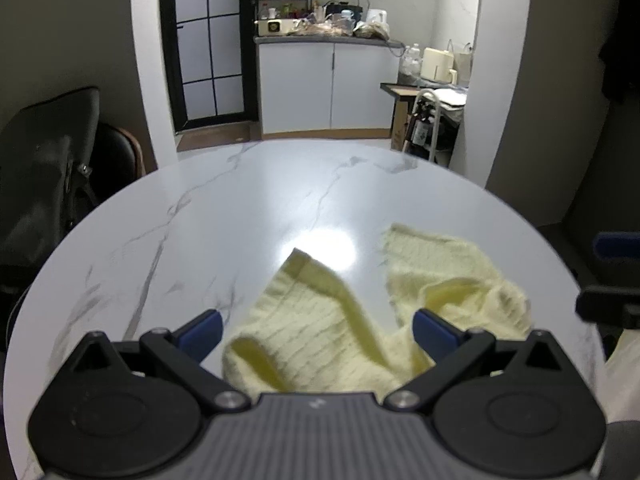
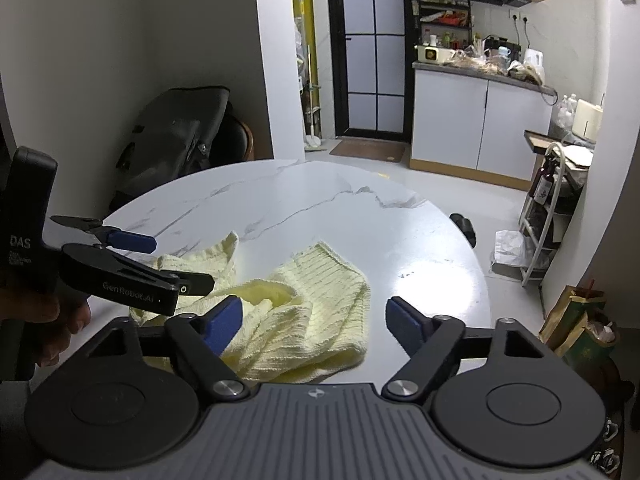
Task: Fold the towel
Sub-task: 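Close the right gripper on a towel edge while the left gripper grasps another edge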
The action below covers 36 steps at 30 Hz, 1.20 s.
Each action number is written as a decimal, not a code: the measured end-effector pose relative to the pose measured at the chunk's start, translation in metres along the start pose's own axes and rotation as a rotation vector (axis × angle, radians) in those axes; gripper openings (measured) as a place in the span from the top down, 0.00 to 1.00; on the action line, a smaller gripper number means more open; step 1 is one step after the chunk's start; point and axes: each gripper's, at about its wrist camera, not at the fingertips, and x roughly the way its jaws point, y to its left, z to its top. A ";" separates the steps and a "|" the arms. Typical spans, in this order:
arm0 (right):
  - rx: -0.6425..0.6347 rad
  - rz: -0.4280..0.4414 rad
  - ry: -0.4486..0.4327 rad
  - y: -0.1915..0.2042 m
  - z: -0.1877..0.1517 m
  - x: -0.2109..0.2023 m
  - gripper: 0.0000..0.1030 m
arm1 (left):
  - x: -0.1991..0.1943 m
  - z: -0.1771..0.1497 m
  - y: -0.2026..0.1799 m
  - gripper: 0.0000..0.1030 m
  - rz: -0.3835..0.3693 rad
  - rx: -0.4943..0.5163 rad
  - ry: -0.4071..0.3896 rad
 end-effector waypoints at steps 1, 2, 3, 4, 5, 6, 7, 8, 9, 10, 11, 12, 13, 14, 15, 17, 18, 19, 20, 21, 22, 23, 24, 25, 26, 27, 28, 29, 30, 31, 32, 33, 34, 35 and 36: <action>0.000 0.000 0.004 0.000 0.001 0.004 0.24 | 0.002 0.000 0.004 0.00 -0.007 -0.007 0.001; -0.001 0.001 0.008 0.001 0.001 0.007 0.24 | 0.003 0.000 0.009 0.00 -0.014 -0.014 0.002; -0.001 0.001 0.012 0.001 0.002 0.011 0.24 | 0.005 0.000 0.013 0.01 -0.021 -0.021 0.004; -0.001 0.002 0.016 0.001 0.003 0.014 0.24 | 0.006 -0.001 0.017 0.01 -0.028 -0.028 0.005; -0.002 0.002 0.021 0.001 0.004 0.018 0.24 | 0.008 -0.001 0.022 0.01 -0.035 -0.035 0.006; -0.001 0.001 0.023 0.001 0.005 0.022 0.24 | 0.009 -0.001 0.026 0.01 -0.042 -0.042 0.007; 0.001 -0.001 0.025 0.001 0.008 0.028 0.24 | 0.011 -0.001 0.030 0.01 -0.050 -0.049 0.009; 0.005 -0.002 0.028 0.000 0.011 0.033 0.24 | 0.012 -0.001 0.035 0.01 -0.057 -0.056 0.010; 0.009 -0.004 0.031 -0.001 0.013 0.038 0.24 | 0.014 -0.001 0.039 0.02 -0.064 -0.063 0.011; 0.011 -0.006 0.036 -0.003 0.014 0.043 0.24 | 0.015 -0.001 0.043 0.03 -0.071 -0.070 0.012; 0.012 -0.008 0.042 -0.004 0.016 0.047 0.24 | 0.017 -0.001 0.047 0.05 -0.078 -0.077 0.013; 0.012 -0.010 0.047 -0.005 0.018 0.051 0.24 | 0.019 0.000 0.048 0.07 -0.086 -0.080 0.013; 0.009 -0.013 0.052 -0.005 0.019 0.054 0.24 | 0.021 0.002 0.049 0.08 -0.094 -0.084 0.012; 0.004 -0.016 0.058 -0.005 0.020 0.058 0.24 | 0.023 0.003 0.050 0.10 -0.102 -0.087 0.011; -0.002 -0.018 0.063 -0.006 0.022 0.063 0.24 | 0.026 0.005 0.051 0.11 -0.110 -0.091 0.011; -0.009 -0.018 0.074 -0.008 0.025 0.071 0.24 | 0.029 0.007 0.051 0.11 -0.122 -0.089 0.009; -0.011 -0.018 0.080 -0.009 0.026 0.075 0.24 | 0.031 0.009 0.050 0.12 -0.127 -0.085 0.009; -0.013 -0.018 0.087 -0.010 0.028 0.080 0.24 | 0.033 0.011 0.049 0.12 -0.130 -0.080 0.009; -0.015 -0.019 0.096 -0.011 0.029 0.085 0.24 | 0.035 0.012 0.048 0.15 -0.133 -0.075 0.009; -0.019 -0.019 0.103 -0.011 0.030 0.089 0.24 | 0.036 0.013 0.047 0.18 -0.139 -0.071 0.012; -0.024 -0.017 0.110 -0.012 0.031 0.093 0.25 | 0.038 0.014 0.046 0.20 -0.144 -0.067 0.015; -0.029 -0.014 0.116 -0.012 0.032 0.097 0.27 | 0.038 0.014 0.046 0.21 -0.144 -0.063 0.014; -0.033 -0.009 0.121 -0.011 0.034 0.101 0.27 | 0.040 0.015 0.045 0.22 -0.141 -0.058 0.013; -0.038 -0.004 0.126 -0.011 0.036 0.105 0.27 | 0.041 0.015 0.044 0.23 -0.138 -0.053 0.012; -0.042 0.001 0.130 -0.011 0.037 0.108 0.27 | 0.042 0.015 0.043 0.23 -0.136 -0.048 0.011; -0.046 0.004 0.132 -0.010 0.038 0.111 0.27 | 0.042 0.016 0.042 0.23 -0.135 -0.050 0.011; -0.049 0.007 0.135 -0.010 0.040 0.114 0.27 | 0.042 0.016 0.041 0.24 -0.131 -0.046 0.009; -0.052 0.010 0.138 -0.009 0.041 0.117 0.27 | 0.043 0.016 0.039 0.26 -0.127 -0.043 0.006; -0.056 0.012 0.141 -0.009 0.042 0.119 0.27 | 0.043 0.015 0.038 0.29 -0.122 -0.038 0.004; -0.063 0.015 0.145 -0.008 0.042 0.121 0.27 | 0.043 0.015 0.035 0.31 -0.111 -0.019 -0.001; -0.070 0.018 0.149 -0.007 0.043 0.124 0.27 | 0.043 0.014 0.032 0.34 -0.100 0.000 -0.006; -0.076 0.021 0.153 -0.007 0.043 0.126 0.27 | 0.043 0.013 0.029 0.36 -0.087 0.019 -0.011; -0.083 0.024 0.156 -0.006 0.043 0.128 0.27 | 0.043 0.012 0.025 0.37 -0.077 0.037 -0.015; -0.090 0.027 0.160 -0.005 0.044 0.130 0.27 | 0.043 0.011 0.023 0.39 -0.070 0.053 -0.019; -0.097 0.030 0.164 -0.004 0.044 0.132 0.27 | 0.043 0.010 0.020 0.43 -0.064 0.068 -0.023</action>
